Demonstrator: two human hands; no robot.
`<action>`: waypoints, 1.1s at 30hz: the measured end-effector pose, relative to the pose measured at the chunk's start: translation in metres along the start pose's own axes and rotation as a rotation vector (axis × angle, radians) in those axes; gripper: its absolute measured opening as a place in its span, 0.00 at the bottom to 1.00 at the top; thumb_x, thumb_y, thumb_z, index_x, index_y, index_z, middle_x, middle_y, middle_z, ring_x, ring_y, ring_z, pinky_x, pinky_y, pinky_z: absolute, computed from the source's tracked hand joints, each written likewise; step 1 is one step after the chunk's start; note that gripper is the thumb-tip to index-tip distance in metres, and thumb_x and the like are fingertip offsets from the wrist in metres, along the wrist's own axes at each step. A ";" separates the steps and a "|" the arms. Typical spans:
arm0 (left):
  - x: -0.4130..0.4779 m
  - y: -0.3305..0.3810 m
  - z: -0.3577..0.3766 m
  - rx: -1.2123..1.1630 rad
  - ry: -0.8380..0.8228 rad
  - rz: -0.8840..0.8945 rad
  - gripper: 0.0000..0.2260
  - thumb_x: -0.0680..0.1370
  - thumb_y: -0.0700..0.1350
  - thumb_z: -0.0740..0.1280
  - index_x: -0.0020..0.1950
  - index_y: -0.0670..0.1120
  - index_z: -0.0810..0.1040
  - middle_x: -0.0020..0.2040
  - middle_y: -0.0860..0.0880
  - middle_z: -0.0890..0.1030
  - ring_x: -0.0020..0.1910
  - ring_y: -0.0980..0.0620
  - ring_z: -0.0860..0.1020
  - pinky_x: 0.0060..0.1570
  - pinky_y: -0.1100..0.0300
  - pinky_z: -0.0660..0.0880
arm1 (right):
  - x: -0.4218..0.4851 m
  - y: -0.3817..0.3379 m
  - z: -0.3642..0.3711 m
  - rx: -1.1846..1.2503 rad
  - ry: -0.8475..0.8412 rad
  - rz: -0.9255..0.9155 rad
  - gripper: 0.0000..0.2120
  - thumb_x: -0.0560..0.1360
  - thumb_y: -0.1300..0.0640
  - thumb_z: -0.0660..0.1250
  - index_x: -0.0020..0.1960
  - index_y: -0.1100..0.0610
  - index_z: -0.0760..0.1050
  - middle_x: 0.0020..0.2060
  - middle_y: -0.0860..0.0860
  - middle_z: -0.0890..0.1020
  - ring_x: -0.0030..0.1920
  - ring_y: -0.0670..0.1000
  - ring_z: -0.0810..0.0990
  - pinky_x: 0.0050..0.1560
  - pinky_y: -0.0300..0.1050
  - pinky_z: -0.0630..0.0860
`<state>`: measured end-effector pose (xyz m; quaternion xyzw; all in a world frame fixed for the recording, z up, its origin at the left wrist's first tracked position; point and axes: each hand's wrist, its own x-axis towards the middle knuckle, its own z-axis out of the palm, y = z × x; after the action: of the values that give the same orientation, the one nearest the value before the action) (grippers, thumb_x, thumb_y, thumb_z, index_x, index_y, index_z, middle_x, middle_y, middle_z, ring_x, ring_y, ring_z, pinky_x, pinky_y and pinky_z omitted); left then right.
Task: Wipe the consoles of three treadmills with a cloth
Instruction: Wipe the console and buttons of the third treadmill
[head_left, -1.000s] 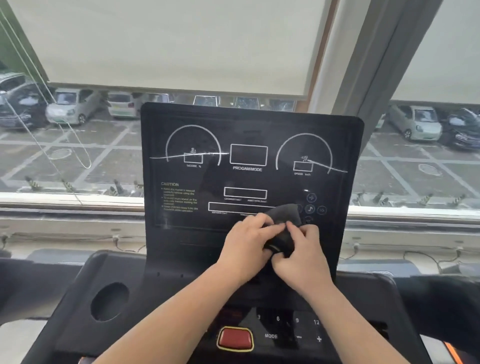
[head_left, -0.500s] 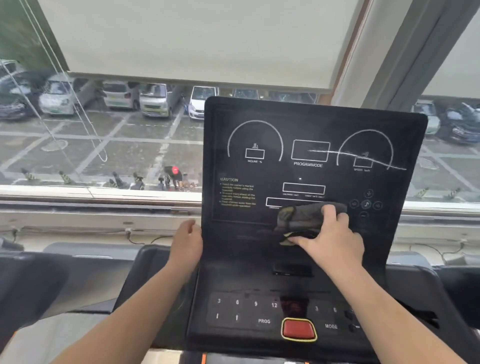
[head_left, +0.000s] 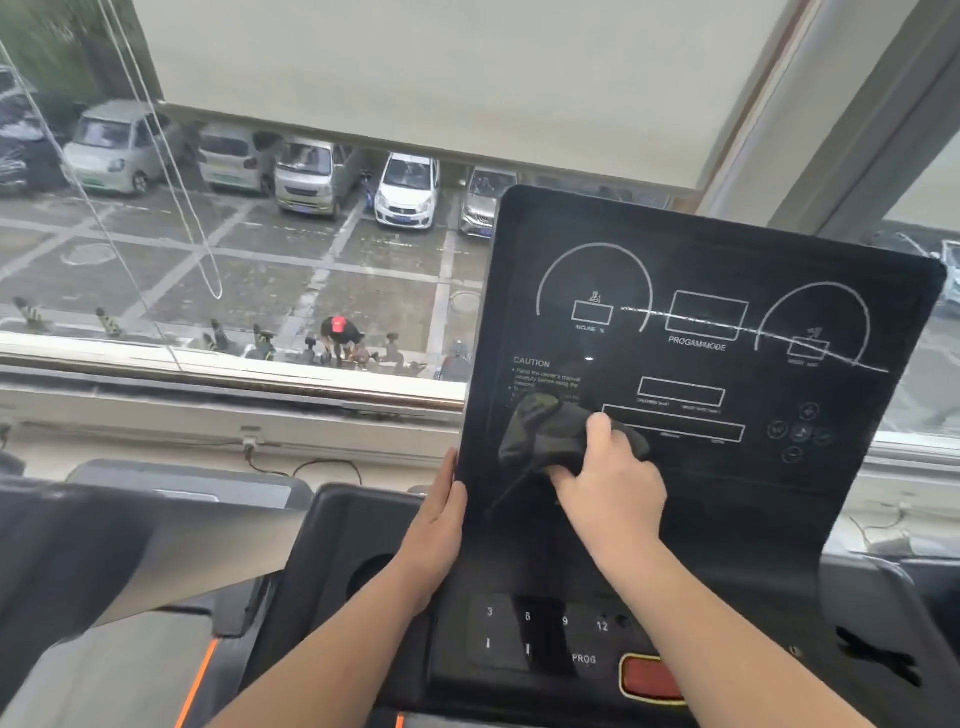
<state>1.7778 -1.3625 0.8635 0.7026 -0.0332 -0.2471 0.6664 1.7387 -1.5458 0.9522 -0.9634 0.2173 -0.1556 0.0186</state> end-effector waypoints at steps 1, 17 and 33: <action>0.001 -0.001 -0.002 -0.003 -0.006 0.006 0.21 0.88 0.55 0.52 0.79 0.72 0.54 0.78 0.69 0.60 0.77 0.64 0.60 0.79 0.58 0.56 | -0.001 -0.010 0.005 -0.012 0.016 -0.058 0.33 0.63 0.43 0.82 0.59 0.58 0.74 0.42 0.54 0.81 0.33 0.62 0.81 0.37 0.49 0.71; -0.001 0.003 -0.017 -0.071 -0.107 -0.026 0.20 0.88 0.54 0.53 0.78 0.72 0.59 0.72 0.73 0.67 0.75 0.64 0.64 0.79 0.54 0.61 | 0.062 -0.045 -0.035 0.226 0.297 -0.280 0.19 0.69 0.60 0.76 0.58 0.55 0.76 0.50 0.54 0.75 0.47 0.58 0.78 0.37 0.46 0.67; -0.005 -0.001 -0.019 0.050 -0.104 0.000 0.27 0.86 0.42 0.59 0.81 0.64 0.59 0.77 0.63 0.67 0.77 0.61 0.65 0.79 0.54 0.63 | -0.008 0.012 0.022 -0.011 0.077 -0.577 0.23 0.59 0.64 0.73 0.53 0.54 0.79 0.44 0.53 0.75 0.41 0.59 0.75 0.37 0.51 0.72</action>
<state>1.7807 -1.3427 0.8642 0.7051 -0.0739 -0.2826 0.6461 1.7333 -1.5539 0.9276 -0.9789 -0.0642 -0.1897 -0.0397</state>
